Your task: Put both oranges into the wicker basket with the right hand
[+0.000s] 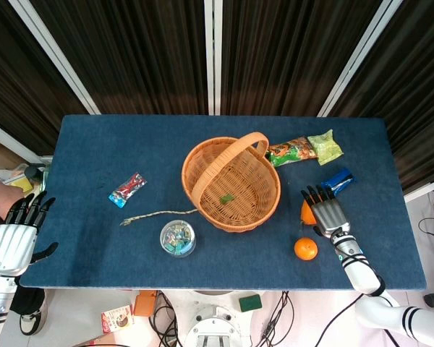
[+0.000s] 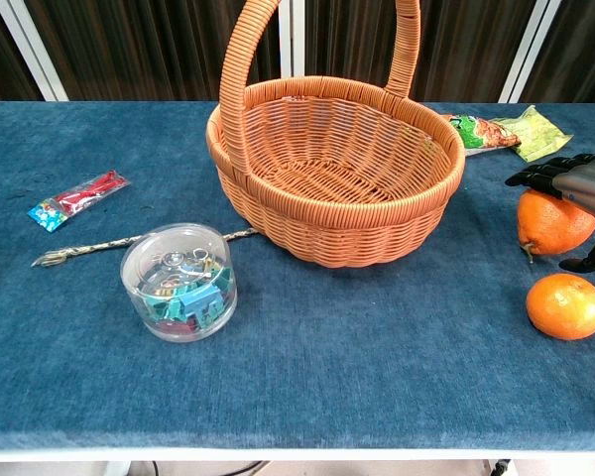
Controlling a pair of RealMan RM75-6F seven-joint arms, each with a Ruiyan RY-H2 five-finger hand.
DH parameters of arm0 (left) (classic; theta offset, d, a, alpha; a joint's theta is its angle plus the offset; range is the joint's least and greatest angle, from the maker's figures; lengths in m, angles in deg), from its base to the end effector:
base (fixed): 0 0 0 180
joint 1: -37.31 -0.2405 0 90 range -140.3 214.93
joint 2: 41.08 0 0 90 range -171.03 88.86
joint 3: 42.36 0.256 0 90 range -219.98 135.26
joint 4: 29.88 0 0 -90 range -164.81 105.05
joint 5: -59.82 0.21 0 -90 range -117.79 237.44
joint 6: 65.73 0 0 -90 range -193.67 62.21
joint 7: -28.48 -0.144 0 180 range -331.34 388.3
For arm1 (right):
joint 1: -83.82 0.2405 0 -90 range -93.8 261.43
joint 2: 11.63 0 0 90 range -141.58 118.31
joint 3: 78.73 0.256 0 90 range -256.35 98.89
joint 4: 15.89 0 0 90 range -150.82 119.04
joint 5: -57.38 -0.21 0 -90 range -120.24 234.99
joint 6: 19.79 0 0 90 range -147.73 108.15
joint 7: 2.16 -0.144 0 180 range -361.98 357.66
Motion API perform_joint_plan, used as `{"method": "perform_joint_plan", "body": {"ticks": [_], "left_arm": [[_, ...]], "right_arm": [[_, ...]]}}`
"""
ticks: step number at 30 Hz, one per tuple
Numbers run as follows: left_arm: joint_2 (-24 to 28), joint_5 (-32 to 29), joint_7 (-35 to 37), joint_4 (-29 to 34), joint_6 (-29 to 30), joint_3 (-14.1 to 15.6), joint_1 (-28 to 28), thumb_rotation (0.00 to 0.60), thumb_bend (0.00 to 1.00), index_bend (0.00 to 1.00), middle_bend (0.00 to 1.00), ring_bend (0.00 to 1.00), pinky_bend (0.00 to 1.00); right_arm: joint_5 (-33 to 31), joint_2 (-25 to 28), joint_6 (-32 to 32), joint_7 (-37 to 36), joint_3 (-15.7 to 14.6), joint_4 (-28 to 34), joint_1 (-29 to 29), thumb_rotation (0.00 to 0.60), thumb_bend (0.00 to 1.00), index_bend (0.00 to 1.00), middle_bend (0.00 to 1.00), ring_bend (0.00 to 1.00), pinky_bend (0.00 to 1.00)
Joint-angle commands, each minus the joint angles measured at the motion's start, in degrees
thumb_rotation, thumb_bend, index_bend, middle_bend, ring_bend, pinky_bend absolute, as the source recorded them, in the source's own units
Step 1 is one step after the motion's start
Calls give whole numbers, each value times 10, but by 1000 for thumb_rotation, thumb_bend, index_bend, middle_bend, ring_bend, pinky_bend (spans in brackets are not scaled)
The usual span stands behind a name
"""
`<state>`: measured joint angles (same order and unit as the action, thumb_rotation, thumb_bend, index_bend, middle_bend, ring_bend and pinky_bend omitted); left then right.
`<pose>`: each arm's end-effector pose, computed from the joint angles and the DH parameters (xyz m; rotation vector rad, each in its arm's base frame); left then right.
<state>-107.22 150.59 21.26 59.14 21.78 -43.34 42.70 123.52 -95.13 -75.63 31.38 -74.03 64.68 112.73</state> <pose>-0.3069 0.1771 0.1493 -1.4962 -0.7375 -0.8506 -0.2686 -0.2985 0.0128 1.8476 -0.7547 0.4682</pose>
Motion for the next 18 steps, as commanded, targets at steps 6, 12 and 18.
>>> {"method": "perform_joint_plan", "body": {"ticks": [6, 12, 18], "left_arm": [[1, 2, -1, 1, -3, 2, 1, 600, 129, 112, 25, 0, 114], [2, 1, 4, 0, -2, 2, 1, 600, 128, 112, 25, 0, 114], [3, 1, 6, 1, -3, 2, 1, 600, 128, 112, 25, 0, 114]], "right_arm": [[35, -15, -35, -32, -2, -22, -4, 600, 295, 209, 240, 80, 240], [44, -9, -48, -37, -4, -22, -8, 600, 299, 290, 242, 82, 242], [75, 26, -83, -45, -3, 29, -15, 600, 299, 317, 242, 87, 242]]}}
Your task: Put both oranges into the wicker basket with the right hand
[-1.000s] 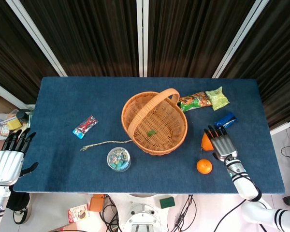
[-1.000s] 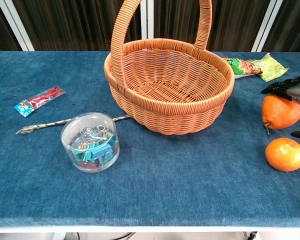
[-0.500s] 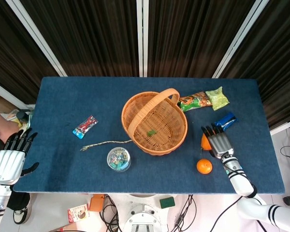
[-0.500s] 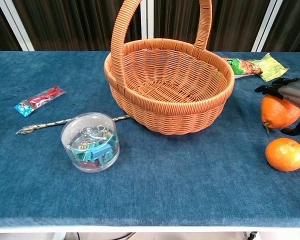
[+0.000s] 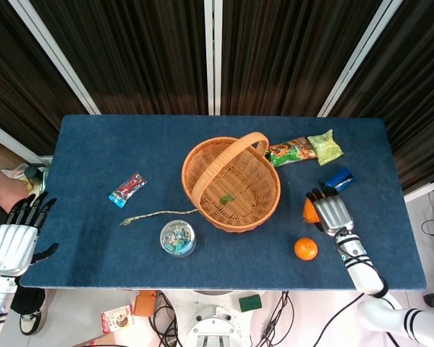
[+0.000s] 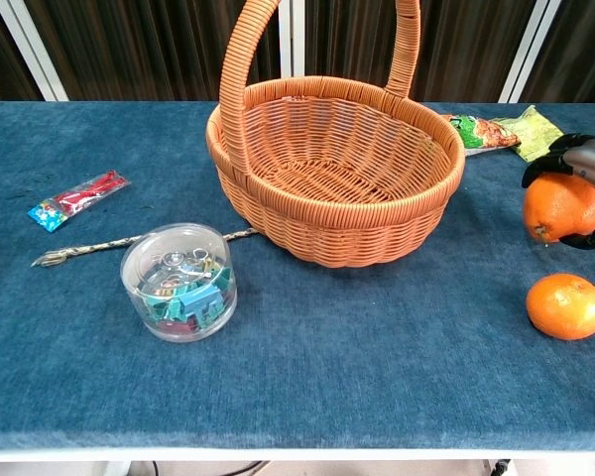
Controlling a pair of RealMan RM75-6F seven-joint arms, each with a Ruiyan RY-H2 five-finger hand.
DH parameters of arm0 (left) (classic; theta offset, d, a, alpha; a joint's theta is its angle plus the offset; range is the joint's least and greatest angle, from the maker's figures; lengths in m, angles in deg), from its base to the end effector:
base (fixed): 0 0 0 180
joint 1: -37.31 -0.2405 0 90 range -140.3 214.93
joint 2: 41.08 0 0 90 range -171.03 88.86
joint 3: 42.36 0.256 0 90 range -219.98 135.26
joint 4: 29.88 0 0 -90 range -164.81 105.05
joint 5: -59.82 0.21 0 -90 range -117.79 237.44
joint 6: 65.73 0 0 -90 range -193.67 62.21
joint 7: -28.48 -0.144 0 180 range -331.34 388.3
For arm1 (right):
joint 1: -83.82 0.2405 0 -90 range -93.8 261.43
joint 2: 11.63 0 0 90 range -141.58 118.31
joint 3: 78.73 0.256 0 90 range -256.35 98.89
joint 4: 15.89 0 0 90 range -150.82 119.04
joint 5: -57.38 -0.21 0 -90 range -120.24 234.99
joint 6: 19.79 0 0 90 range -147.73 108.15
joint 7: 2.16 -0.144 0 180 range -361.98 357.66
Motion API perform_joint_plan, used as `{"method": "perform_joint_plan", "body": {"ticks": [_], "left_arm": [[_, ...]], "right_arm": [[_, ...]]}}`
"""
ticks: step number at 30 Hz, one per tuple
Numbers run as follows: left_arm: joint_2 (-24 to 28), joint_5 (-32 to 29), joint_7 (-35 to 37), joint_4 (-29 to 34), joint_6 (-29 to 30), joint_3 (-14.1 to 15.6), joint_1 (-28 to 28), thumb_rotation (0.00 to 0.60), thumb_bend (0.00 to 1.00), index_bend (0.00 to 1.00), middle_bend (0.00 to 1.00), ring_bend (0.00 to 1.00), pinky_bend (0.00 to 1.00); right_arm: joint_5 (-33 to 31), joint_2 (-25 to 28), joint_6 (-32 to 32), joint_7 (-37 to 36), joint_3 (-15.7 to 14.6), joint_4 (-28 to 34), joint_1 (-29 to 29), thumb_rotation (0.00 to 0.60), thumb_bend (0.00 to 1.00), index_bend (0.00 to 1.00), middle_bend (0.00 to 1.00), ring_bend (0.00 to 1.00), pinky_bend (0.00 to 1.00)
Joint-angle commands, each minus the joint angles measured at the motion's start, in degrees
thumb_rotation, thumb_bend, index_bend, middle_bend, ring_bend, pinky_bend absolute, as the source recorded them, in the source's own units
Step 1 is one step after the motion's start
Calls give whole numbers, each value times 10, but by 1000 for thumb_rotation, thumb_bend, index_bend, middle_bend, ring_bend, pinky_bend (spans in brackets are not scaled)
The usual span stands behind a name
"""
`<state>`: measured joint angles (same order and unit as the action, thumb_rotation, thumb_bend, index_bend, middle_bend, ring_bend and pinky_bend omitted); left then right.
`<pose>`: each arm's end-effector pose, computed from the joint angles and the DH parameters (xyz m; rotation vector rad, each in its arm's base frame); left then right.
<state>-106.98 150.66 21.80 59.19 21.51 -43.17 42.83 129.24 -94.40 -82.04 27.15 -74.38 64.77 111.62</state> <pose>-0.3071 0.1772 0.1495 -1.5016 -0.7457 -0.8527 -0.2613 -0.2972 0.0284 1.7947 -0.6877 0.5871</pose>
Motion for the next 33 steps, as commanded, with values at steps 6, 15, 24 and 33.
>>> {"method": "perform_joint_plan", "body": {"ticks": [6, 15, 24, 33], "left_arm": [[1, 3, 1, 1, 1, 1, 0, 600, 128, 112, 25, 0, 114], [1, 9, -2, 1, 5, 4, -2, 600, 128, 112, 25, 0, 114], [3, 3, 5, -1, 0, 2, 0, 600, 128, 112, 25, 0, 114], [6, -7, 17, -4, -2, -4, 2, 600, 129, 112, 25, 0, 114]], "right_arm": [[75, 85, -76, 27, 6, 150, -10, 600, 299, 346, 242, 109, 242], [64, 108, -72, 121, 47, 274, 24, 600, 296, 375, 243, 110, 236], [-142, 29, 45, 136, 109, 244, 121, 600, 296, 361, 243, 109, 227], [-238, -78, 64, 183, 130, 130, 219, 600, 295, 360, 241, 109, 227]]}}
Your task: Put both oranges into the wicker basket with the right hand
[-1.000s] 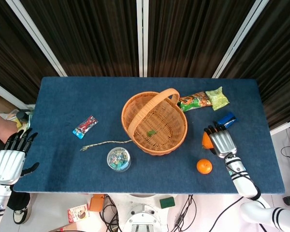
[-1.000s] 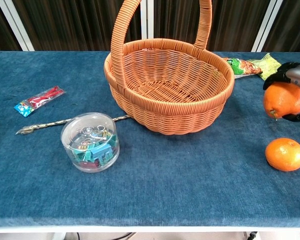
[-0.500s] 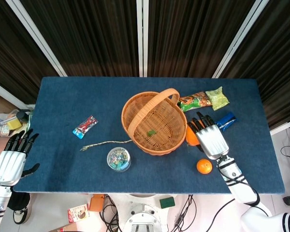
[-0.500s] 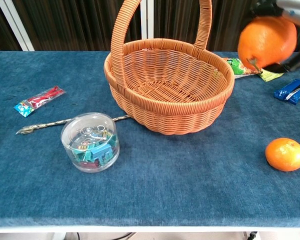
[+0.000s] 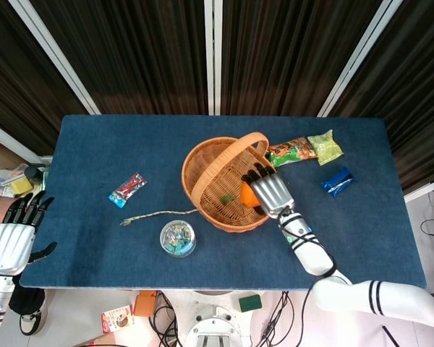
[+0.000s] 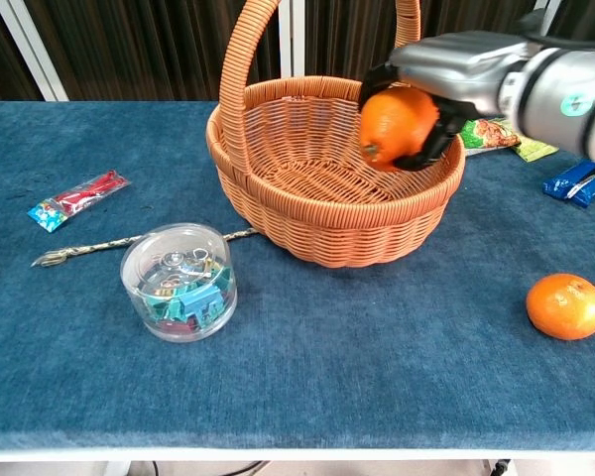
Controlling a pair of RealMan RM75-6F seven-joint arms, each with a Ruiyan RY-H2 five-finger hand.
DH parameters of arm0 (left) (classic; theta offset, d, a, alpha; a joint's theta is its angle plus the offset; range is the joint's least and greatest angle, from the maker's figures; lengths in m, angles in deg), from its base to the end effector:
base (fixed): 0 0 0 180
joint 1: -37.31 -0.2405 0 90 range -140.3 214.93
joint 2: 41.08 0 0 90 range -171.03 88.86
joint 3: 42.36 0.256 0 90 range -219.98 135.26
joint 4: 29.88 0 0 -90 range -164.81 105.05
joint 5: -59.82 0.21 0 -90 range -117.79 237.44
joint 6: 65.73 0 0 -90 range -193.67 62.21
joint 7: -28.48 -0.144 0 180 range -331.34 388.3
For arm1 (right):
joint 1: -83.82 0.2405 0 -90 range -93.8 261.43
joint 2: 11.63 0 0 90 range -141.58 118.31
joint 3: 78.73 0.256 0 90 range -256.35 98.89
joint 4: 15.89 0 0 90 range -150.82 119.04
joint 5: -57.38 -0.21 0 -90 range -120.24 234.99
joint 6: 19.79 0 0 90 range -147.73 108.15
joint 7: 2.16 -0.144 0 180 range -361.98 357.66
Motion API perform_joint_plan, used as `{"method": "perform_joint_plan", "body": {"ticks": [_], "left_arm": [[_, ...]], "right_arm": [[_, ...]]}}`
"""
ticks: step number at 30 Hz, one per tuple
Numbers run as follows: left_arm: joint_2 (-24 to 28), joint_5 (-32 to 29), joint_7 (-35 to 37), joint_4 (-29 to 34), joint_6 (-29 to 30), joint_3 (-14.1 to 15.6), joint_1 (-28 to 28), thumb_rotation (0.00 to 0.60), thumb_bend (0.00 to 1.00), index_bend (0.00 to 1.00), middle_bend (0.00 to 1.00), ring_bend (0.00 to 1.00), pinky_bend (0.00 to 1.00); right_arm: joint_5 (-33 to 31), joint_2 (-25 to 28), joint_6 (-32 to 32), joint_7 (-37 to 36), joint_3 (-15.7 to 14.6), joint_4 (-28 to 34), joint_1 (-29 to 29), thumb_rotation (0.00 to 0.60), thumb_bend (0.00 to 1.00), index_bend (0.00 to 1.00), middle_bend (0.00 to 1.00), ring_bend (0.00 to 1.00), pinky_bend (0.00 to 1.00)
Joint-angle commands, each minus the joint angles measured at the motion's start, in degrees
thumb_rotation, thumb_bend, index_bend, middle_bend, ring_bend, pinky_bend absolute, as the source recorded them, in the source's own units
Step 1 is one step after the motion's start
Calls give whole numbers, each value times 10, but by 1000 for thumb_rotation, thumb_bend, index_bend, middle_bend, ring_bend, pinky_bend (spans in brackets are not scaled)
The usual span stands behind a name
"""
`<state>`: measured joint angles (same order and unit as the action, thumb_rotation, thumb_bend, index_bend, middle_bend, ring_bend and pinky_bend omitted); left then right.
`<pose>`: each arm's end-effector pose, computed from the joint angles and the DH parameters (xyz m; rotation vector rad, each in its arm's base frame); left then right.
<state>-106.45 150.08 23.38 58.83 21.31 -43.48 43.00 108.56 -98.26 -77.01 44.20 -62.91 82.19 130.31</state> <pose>-0.3097 0.1796 0.1539 -1.4897 -0.7568 -0.8594 -0.0859 -0.3395 -0.0008 1.9233 -0.7397 0.8305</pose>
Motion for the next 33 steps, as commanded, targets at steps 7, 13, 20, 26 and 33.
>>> {"method": "perform_joint_plan", "body": {"ticks": [7, 13, 20, 26, 33], "left_arm": [[1, -4, 3, -2, -4, -1, 2, 600, 128, 112, 25, 0, 114], [-1, -4, 5, -4, -13, -1, 7, 600, 127, 107, 25, 0, 114], [-1, -8, 0, -3, -19, -1, 10, 600, 128, 101, 25, 0, 114], [-4, -4, -11, -1, -20, 2, 10, 600, 127, 101, 25, 0, 114], [-6, 8, -22, 5, -17, 10, 9, 600, 128, 102, 25, 0, 114]], "right_arm": [[-70, -117, 40, 11, 23, -165, 98, 600, 296, 304, 213, 95, 220], [-59, -159, 51, -34, 26, -226, 119, 600, 290, 123, 112, 36, 187], [-21, -157, 42, -69, 10, -227, 115, 600, 255, 0, 5, 0, 136], [52, -89, -11, -79, -25, -127, 76, 600, 256, 0, 7, 0, 126], [118, 57, -70, -81, -79, 47, 7, 600, 270, 0, 28, 0, 124]]}}
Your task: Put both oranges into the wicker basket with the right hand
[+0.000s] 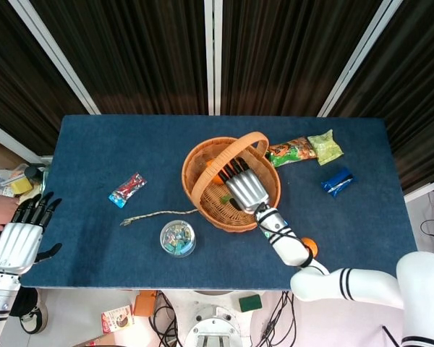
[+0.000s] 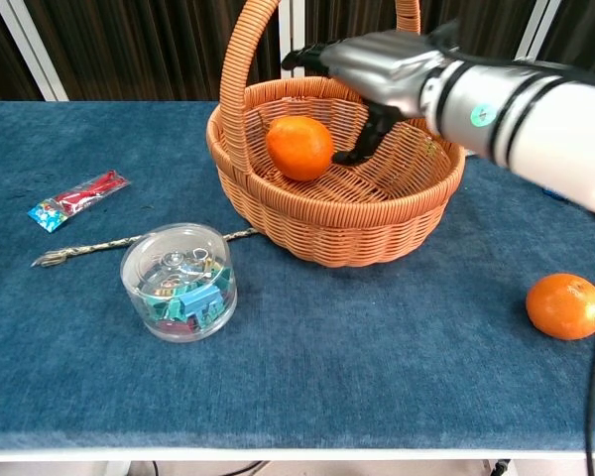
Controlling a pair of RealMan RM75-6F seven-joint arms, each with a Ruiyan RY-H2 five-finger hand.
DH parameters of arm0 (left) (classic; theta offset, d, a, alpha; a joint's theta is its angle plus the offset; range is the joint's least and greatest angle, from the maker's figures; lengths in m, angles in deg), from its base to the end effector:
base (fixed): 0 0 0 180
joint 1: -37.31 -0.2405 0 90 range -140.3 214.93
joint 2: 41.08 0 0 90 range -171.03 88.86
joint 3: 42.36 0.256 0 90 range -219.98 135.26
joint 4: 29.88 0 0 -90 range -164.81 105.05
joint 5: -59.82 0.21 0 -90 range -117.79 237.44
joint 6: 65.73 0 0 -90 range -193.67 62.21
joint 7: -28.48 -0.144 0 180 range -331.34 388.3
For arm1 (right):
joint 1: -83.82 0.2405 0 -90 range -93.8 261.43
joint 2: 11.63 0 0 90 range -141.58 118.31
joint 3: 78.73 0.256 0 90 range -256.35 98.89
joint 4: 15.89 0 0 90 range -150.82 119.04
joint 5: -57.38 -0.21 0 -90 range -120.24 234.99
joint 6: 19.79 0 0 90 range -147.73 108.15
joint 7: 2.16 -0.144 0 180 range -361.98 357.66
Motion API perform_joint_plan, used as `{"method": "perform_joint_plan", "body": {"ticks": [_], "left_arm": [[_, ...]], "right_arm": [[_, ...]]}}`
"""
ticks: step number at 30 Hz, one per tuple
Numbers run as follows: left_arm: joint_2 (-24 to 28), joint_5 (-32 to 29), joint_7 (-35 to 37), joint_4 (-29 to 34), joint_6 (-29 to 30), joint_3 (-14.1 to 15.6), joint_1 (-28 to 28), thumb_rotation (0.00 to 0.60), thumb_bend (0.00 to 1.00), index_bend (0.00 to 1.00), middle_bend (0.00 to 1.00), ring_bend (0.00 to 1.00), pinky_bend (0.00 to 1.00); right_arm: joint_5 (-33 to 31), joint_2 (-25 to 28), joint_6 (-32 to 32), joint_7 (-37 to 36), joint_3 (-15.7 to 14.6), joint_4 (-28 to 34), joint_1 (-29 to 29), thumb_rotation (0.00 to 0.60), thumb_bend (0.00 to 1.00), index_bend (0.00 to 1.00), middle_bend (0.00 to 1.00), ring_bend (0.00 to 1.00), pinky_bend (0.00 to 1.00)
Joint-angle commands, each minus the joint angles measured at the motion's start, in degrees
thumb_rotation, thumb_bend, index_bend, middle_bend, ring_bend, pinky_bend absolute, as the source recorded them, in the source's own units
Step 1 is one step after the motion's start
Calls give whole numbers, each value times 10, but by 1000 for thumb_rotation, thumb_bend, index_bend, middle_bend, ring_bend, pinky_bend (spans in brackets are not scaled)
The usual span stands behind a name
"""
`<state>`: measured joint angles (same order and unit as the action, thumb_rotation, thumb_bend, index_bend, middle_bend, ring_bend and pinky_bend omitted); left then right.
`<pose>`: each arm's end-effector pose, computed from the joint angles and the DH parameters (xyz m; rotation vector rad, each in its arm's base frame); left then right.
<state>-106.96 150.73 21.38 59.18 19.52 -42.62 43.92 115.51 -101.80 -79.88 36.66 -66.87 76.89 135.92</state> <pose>-0.3065 0.1810 0.1437 -1.5417 -0.7559 -0.8334 -0.0608 -0.3422 -0.0172 1.9678 -0.6389 0.9602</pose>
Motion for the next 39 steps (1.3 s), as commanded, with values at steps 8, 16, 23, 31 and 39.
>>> {"method": "perform_joint_plan", "body": {"ticks": [8, 16, 23, 31, 39], "left_arm": [[-3, 6, -12, 6, -4, 6, 1, 600, 127, 102, 25, 0, 114], [-5, 8, -18, 10, 8, 5, -4, 600, 128, 102, 25, 0, 114], [-5, 16, -13, 6, 18, 7, -8, 600, 128, 102, 25, 0, 114], [-3, 19, -10, 6, 21, 9, -9, 600, 128, 102, 25, 0, 114], [2, 22, -3, 4, 25, 9, -12, 600, 128, 102, 25, 0, 114]], "right_arm": [[194, 254, -110, -118, -127, 179, -158, 600, 271, 15, 108, 0, 124], [220, 330, -101, -142, -207, 150, -232, 600, 269, 26, 102, 0, 124], [192, 309, -56, -107, -226, 110, -256, 600, 269, 25, 100, 0, 124], [163, 257, -16, 4, -229, 102, -259, 600, 273, 0, 79, 0, 158], [172, 204, 7, 21, -223, 68, -258, 600, 283, 10, 98, 1, 236]]}}
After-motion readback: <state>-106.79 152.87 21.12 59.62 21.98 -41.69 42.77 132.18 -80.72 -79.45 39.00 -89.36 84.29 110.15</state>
